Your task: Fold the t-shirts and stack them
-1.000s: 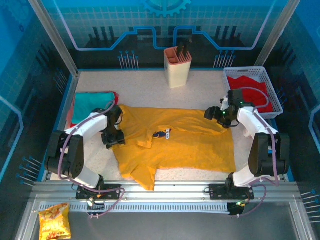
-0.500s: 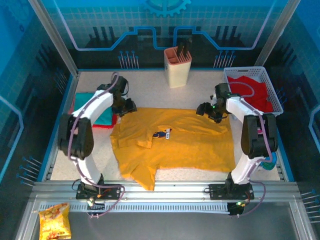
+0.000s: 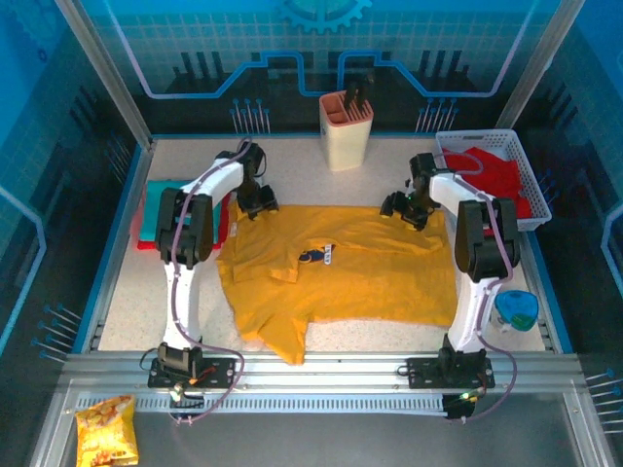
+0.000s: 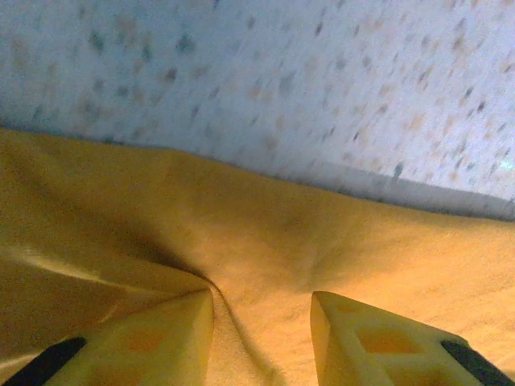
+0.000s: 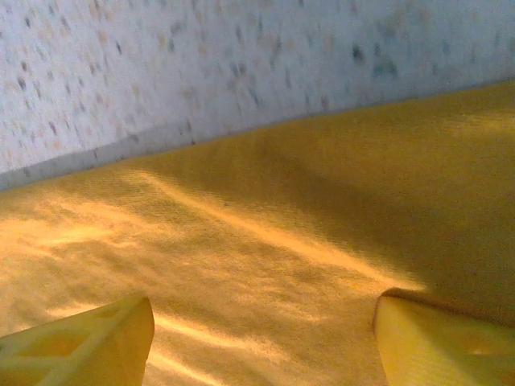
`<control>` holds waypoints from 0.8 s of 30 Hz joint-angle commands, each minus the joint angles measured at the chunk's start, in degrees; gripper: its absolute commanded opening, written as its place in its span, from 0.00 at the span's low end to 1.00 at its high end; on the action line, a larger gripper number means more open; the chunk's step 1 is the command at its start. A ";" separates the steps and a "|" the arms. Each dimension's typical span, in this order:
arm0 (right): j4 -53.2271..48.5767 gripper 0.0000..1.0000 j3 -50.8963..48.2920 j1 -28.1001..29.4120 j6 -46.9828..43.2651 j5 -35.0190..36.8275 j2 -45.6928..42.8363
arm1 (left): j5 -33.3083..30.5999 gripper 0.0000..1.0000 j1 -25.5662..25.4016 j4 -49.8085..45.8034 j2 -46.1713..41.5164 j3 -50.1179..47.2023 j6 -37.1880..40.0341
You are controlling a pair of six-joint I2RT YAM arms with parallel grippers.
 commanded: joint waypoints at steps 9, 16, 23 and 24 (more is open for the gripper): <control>-4.73 0.73 17.43 -1.24 0.52 -0.65 12.79 | 1.86 0.37 3.11 -6.28 12.54 20.71 2.27; -3.56 0.73 25.96 -1.96 -0.68 -0.35 17.55 | 3.55 0.42 3.85 -5.00 16.49 29.99 3.62; 6.06 0.76 19.85 -1.74 -5.05 -9.00 8.75 | 10.73 0.49 3.94 3.14 2.09 16.49 1.67; 6.24 0.76 19.10 -1.66 -5.06 -9.68 7.22 | 11.13 0.51 3.86 3.70 -0.37 14.80 1.40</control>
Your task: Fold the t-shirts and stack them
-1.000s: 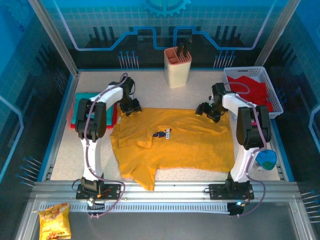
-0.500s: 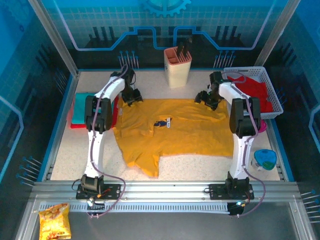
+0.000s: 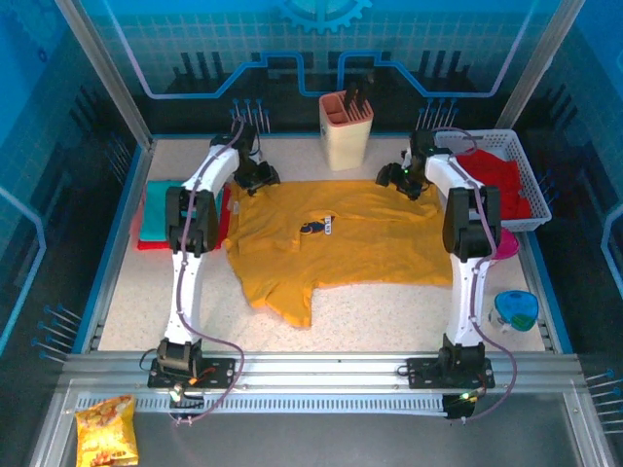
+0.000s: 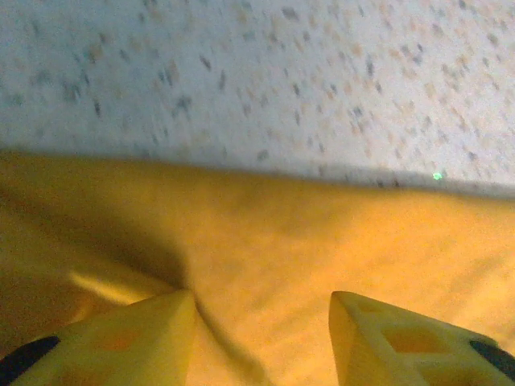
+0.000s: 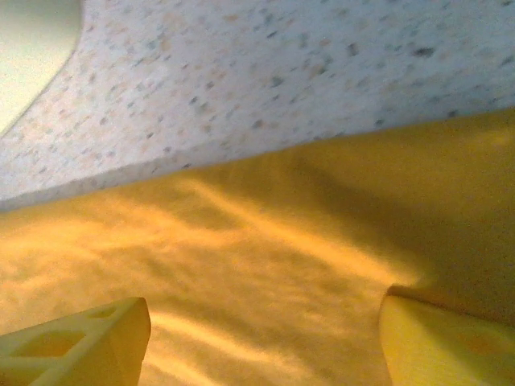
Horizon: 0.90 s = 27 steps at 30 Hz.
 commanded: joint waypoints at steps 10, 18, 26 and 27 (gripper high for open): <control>4.64 0.89 -20.16 3.12 -1.62 -2.78 -27.67 | 7.34 0.56 -1.97 6.65 -38.16 -31.83 -3.22; 2.40 0.91 -36.18 5.60 -3.65 1.99 -41.53 | 3.80 0.55 -3.08 9.92 -60.48 -65.70 -7.90; 1.89 0.91 -43.95 6.94 -2.00 2.45 -46.39 | 2.08 0.52 -11.84 9.54 -75.23 -83.55 -16.08; 1.74 0.91 -43.91 7.16 -1.81 2.21 -46.31 | 1.76 0.52 -12.86 9.55 -75.75 -84.67 -17.18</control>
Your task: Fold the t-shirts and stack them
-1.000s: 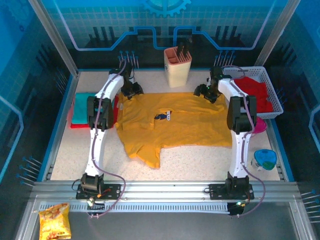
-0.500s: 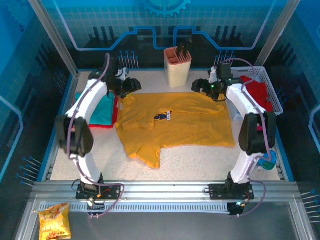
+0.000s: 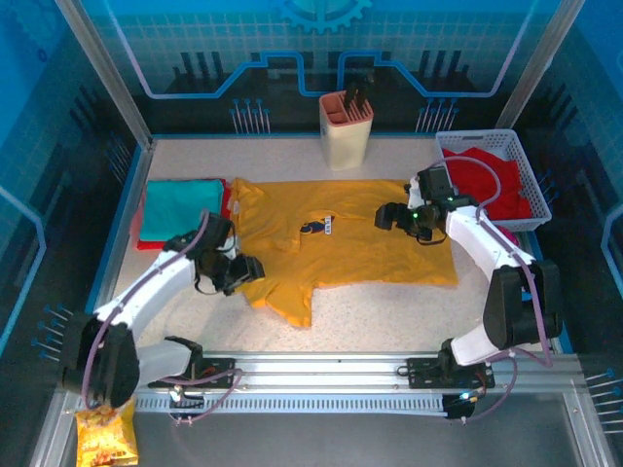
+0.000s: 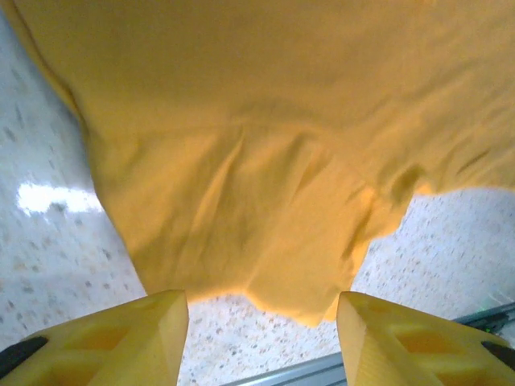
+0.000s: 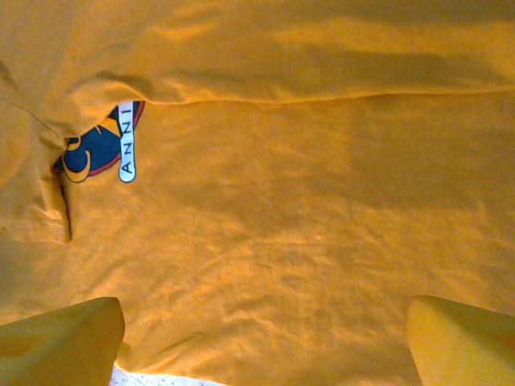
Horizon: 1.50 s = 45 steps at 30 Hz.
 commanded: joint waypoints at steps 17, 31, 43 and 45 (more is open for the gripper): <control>-3.46 0.90 0.51 1.94 0.68 1.77 -2.87 | -6.00 0.41 -8.00 12.73 1.68 -7.30 -13.91; -4.84 0.89 0.97 1.55 -0.05 2.97 -2.94 | -5.34 0.00 -7.09 1.81 12.74 12.56 -4.64; -4.72 0.88 -0.56 1.77 -0.38 1.47 -2.58 | -2.35 0.52 -4.75 2.05 30.90 24.58 1.33; -4.66 0.88 -1.03 1.74 -0.54 1.70 -2.82 | -3.56 0.54 -4.42 1.12 29.10 24.28 2.05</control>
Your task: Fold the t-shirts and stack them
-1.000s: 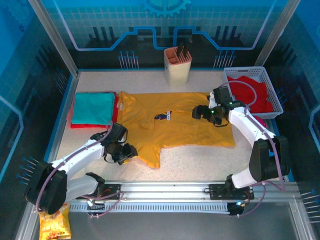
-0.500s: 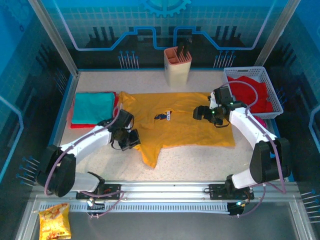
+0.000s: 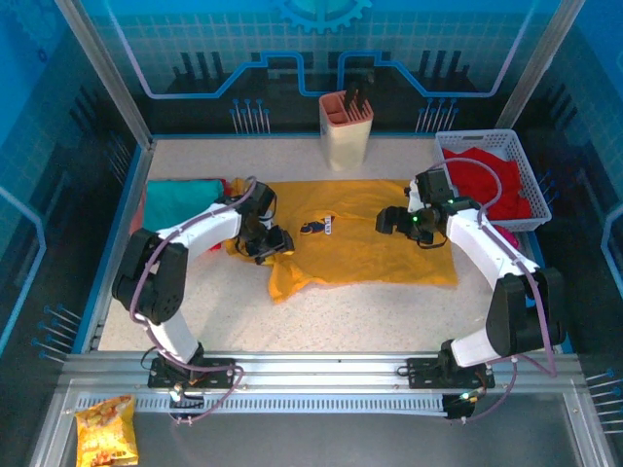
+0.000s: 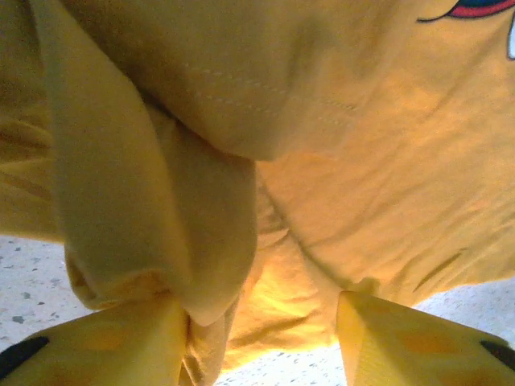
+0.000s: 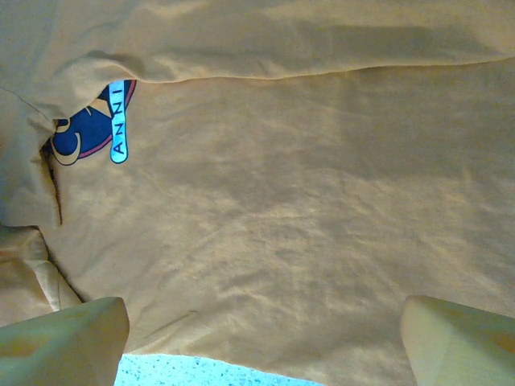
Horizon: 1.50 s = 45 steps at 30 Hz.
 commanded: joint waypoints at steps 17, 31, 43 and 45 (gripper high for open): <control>0.57 0.88 1.35 0.62 -0.21 -4.06 2.43 | 5.74 0.58 -0.77 13.29 -22.94 -27.12 -11.86; -0.48 0.88 1.00 0.68 -0.79 -3.10 0.90 | -1.35 0.29 -4.57 19.74 -16.23 -26.28 -13.55; -0.40 0.88 0.57 0.63 -1.03 -2.65 1.15 | -3.43 0.00 -11.65 7.54 -10.49 -10.34 -11.64; -0.40 0.87 0.73 0.56 -1.04 -2.72 1.27 | -4.91 0.00 -13.23 4.56 -7.61 -5.84 -10.22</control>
